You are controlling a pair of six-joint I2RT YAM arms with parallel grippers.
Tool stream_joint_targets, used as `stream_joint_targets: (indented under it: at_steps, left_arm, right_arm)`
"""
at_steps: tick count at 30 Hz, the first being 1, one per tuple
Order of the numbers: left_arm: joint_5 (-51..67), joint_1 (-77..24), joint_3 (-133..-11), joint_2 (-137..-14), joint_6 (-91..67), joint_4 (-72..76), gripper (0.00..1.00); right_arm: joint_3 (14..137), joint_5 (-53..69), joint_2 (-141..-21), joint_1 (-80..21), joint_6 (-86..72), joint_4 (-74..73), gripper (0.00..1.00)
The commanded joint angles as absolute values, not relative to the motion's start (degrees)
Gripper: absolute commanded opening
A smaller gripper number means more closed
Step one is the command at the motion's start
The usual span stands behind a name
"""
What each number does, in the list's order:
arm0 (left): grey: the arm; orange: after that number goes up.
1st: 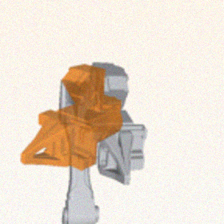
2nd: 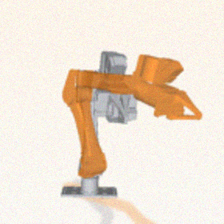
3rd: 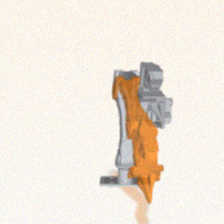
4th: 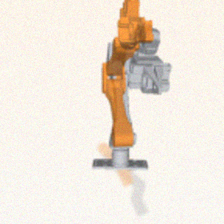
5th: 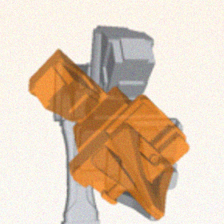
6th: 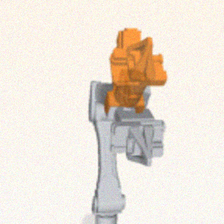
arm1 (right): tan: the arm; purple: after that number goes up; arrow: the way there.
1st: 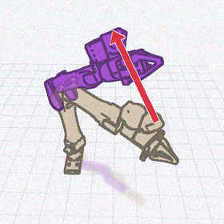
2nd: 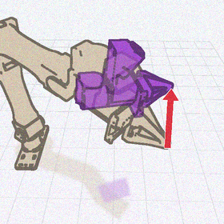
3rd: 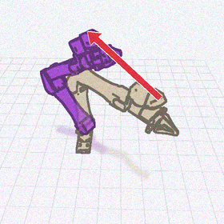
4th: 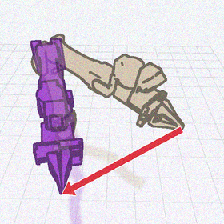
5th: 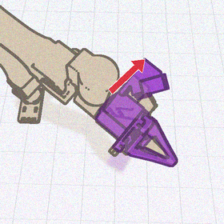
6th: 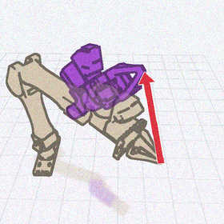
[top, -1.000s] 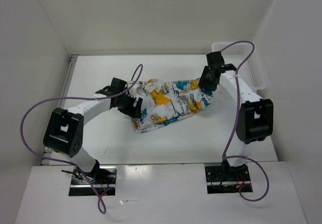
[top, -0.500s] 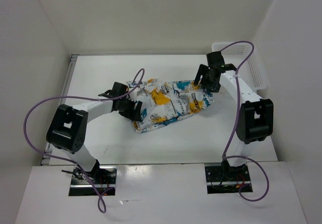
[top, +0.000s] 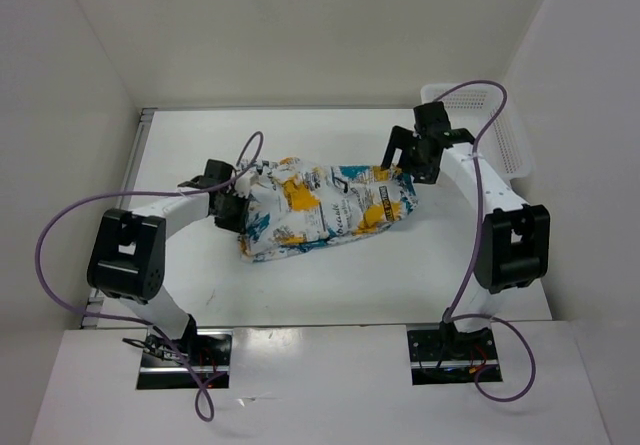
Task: Fold and stack the shorts
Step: Fold the shorts
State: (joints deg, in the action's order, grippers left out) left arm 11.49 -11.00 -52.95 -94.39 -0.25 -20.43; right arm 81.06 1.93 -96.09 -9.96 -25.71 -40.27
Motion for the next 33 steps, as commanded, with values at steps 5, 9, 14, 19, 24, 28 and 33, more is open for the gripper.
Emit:
stream_joint_targets:
  at_steps: [5,9,14,19,24,28,33]
  left_arm:
    - [12.21,-5.19,-57.13,-91.49,0.0,-25.05,0.0]
    - [12.83,-2.82,-56.61,-91.49,0.0,-25.58,0.0]
    - [13.54,-0.79,-56.6,-92.55,0.0,-26.1,0.0]
    - [12.48,1.14,-58.79,-92.55,0.0,-26.72,0.0]
    - [14.85,1.14,-61.51,-93.77,0.0,-26.19,0.0]
    - [15.38,1.14,-62.05,-94.39,0.0,-26.19,0.0]
    - [16.43,1.14,-62.57,-95.62,0.0,-25.58,0.0]
  right_arm:
    - [75.51,5.63,-95.53,-8.88,-23.55,-38.67,1.0]
    - [72.96,6.15,-96.59,-8.88,-22.94,-37.19,0.74]
    - [71.54,6.15,-98.43,-8.35,-24.17,-36.04,0.74]
    - [72.07,6.67,-101.59,-7.21,-24.17,-34.46,0.81]
    - [73.56,17.3,-108.88,-7.21,-21.19,-34.72,0.87]
    - [69.79,23.81,-110.91,-7.21,-23.64,-27.96,0.87]
    - [68.73,26.27,-112.93,-7.21,-25.57,-24.61,0.66]
